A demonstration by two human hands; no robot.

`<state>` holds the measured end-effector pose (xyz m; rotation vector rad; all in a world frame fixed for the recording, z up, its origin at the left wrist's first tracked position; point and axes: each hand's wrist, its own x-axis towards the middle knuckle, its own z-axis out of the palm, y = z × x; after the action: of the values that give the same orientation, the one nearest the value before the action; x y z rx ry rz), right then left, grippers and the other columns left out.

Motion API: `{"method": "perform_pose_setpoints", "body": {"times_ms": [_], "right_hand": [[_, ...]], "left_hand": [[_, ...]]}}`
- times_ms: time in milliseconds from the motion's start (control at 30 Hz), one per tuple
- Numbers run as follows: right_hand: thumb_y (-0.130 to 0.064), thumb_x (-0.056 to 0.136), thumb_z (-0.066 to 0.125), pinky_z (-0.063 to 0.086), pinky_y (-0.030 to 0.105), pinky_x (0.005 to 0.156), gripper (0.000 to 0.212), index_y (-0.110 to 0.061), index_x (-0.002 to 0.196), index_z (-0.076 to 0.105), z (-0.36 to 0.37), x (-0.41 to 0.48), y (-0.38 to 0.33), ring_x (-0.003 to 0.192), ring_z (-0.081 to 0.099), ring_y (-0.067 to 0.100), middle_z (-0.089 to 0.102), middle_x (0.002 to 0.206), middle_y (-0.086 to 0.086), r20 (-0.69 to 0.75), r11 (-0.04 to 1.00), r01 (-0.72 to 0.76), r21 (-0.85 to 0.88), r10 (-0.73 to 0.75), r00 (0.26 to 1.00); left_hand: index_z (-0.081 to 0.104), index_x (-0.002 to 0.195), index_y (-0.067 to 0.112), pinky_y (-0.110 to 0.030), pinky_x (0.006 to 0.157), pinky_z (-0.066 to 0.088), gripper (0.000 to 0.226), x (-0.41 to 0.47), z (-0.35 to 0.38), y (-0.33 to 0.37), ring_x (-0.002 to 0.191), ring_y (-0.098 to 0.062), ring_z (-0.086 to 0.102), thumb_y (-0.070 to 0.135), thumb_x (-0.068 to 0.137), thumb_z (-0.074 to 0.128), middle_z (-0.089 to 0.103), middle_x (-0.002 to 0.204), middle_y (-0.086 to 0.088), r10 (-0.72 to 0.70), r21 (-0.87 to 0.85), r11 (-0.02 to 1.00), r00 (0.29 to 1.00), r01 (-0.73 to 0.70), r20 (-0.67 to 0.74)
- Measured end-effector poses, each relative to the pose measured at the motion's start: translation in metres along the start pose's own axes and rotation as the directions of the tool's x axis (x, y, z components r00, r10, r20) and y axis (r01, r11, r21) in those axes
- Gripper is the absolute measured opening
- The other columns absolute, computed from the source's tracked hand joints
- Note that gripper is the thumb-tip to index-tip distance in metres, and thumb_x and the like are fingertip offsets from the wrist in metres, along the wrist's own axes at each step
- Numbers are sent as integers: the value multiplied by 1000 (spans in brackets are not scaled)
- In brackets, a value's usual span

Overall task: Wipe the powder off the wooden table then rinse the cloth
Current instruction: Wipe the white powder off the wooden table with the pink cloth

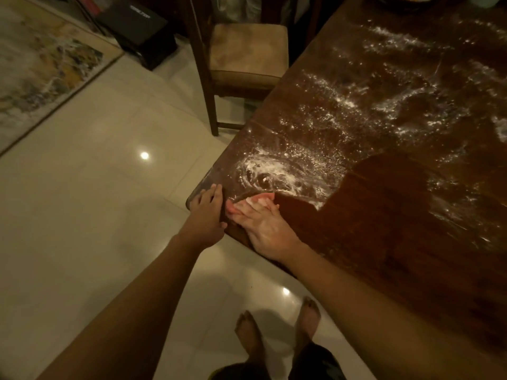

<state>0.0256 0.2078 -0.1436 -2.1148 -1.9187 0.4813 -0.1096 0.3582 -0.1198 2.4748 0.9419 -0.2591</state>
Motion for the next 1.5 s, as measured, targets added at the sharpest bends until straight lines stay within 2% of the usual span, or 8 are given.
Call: {"method": "perform_pose_setpoints", "body": {"times_ms": [133, 300, 467, 567, 700, 900, 1133, 1500], "right_hand": [[-25, 104, 42, 11, 51, 123, 47, -47, 146, 43, -17, -18, 40, 151, 25, 14, 39, 158, -15, 69, 996, 83, 27, -85, 994], [-29, 99, 26, 12, 60, 123, 56, -31, 154, 38, -7, 27, -7, 152, 24, 30, 33, 163, -2, -72, 945, -325, 41, 328, 942], [-25, 103, 40, -11, 43, 125, 57, -26, 158, 28, -16, 43, -23, 155, -2, 17, 9, 169, -5, 78, 949, -124, 288, 106, 991], [-11, 102, 48, 11, 25, 125, 41, -21, 141, 58, -44, 6, 16, 144, 26, 2, 40, 154, -8, -28, 857, -47, 513, 72, 997], [-21, 94, 45, 42, 51, 107, 41, -25, 129, 67, -48, -74, 84, 126, 53, 20, 63, 134, 2, -233, 921, -246, 303, 322, 918], [-35, 100, 36, 20, 46, 123, 48, -26, 144, 53, -34, -126, 103, 147, 36, 21, 49, 149, -3, -135, 966, -251, 58, 257, 957], [-36, 98, 39, 16, 43, 123, 47, -29, 142, 54, -31, -124, 108, 147, 33, 18, 48, 149, -4, -154, 967, -248, 55, 254, 955], [-36, 95, 37, 17, 41, 123, 48, -29, 138, 58, -30, -128, 116, 148, 32, 17, 48, 151, -5, -135, 973, -190, 128, 207, 969]], "left_hand": [[2, 158, 13, -43, 120, 11, 97, -3, -1, -5, 149, -34, 5, 15, 87, 69, 8, 165, -7, -11, -71, 997, 1000, 10, -6], [3, 158, 16, -46, 119, 17, 98, 1, 3, -7, 147, -35, 9, 13, 87, 69, 12, 164, -4, -29, -104, 994, 1000, 28, -4], [28, 152, 18, -47, 115, 31, 87, 7, 1, -13, 133, -30, 41, 17, 75, 68, 47, 143, -7, 10, -203, 979, 997, -25, -78], [51, 135, 17, -46, 105, 44, 71, -2, -8, 5, 124, -29, 49, 21, 64, 60, 53, 131, -8, -85, -423, 906, 976, -8, -200], [55, 127, 26, -55, 112, 35, 42, -11, 17, 61, 133, -17, 36, 39, 87, 54, 49, 138, -10, -34, -203, 978, 924, -47, -381], [17, 156, 19, -58, 116, -7, 55, 14, 52, 81, 153, -28, 1, 27, 103, 32, 11, 165, -12, -181, -29, 983, 934, 181, -308], [45, 139, 17, -53, 100, 43, 45, 35, 9, 9, 120, -35, 47, 10, 95, 40, 55, 129, -13, -370, -91, 927, 844, 364, -388], [44, 146, 15, -64, 113, 26, 50, -49, 90, 106, 143, -33, 30, 24, 96, 40, 48, 148, -15, 162, 105, 985, 956, -140, -244]]}}
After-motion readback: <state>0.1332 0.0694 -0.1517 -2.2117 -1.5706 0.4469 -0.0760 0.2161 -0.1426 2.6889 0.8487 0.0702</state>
